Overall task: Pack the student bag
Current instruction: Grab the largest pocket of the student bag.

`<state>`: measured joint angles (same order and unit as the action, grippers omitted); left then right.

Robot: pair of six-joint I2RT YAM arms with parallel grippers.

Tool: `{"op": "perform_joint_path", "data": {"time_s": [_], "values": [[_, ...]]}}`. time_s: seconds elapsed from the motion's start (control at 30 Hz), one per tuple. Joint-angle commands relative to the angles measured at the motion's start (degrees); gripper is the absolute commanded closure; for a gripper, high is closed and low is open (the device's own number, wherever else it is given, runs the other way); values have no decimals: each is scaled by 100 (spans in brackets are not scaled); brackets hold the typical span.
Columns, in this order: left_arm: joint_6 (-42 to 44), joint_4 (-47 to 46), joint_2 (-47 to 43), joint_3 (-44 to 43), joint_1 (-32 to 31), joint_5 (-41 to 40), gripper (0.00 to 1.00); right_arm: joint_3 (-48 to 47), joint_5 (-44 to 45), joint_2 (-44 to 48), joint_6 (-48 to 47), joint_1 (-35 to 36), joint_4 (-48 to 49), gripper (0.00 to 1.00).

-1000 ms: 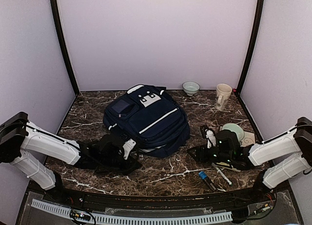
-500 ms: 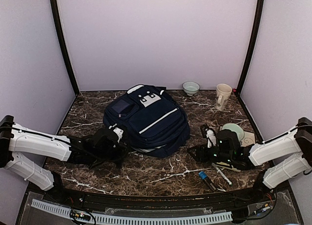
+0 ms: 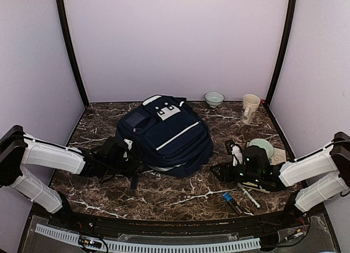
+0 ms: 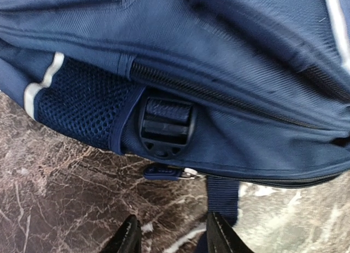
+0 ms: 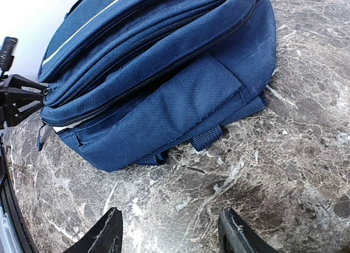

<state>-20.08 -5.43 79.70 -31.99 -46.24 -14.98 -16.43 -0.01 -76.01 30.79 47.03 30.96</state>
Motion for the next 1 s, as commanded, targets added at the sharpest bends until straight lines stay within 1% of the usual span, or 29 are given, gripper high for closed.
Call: {"op": "perform_joint_path", "data": {"time_s": [0.0, 0.27, 0.37, 0.47, 0.53, 0.7, 0.77, 0.83, 0.97], "values": [[252, -278, 323, -39, 189, 268, 57, 43, -25, -63, 63, -30, 245, 40], [408, -407, 786, -150, 421, 252, 56, -4, -88, -172, 69, -26, 271, 40], [581, -541, 920, -193, 462, 444, 51, -19, -120, -197, 76, -25, 281, 39], [679, -625, 1082, -277, 515, 588, 43, 22, -101, -150, 85, -26, 280, 39], [695, -674, 1213, -332, 612, 722, 40, 49, -52, -118, 81, -29, 264, 40], [771, -1087, 1501, -421, 910, 1313, 39, 34, -32, -141, 76, -33, 235, 39], [852, -1216, 1595, -471, 932, 1473, 41, 34, -30, -156, 77, -20, 239, 39], [911, -1319, 1687, -511, 948, 1570, 46, 34, -5, -173, 69, -30, 235, 39], [976, -1511, 1721, -480, 950, 1698, 70, 21, 27, -225, 42, -32, 203, 39]]}}
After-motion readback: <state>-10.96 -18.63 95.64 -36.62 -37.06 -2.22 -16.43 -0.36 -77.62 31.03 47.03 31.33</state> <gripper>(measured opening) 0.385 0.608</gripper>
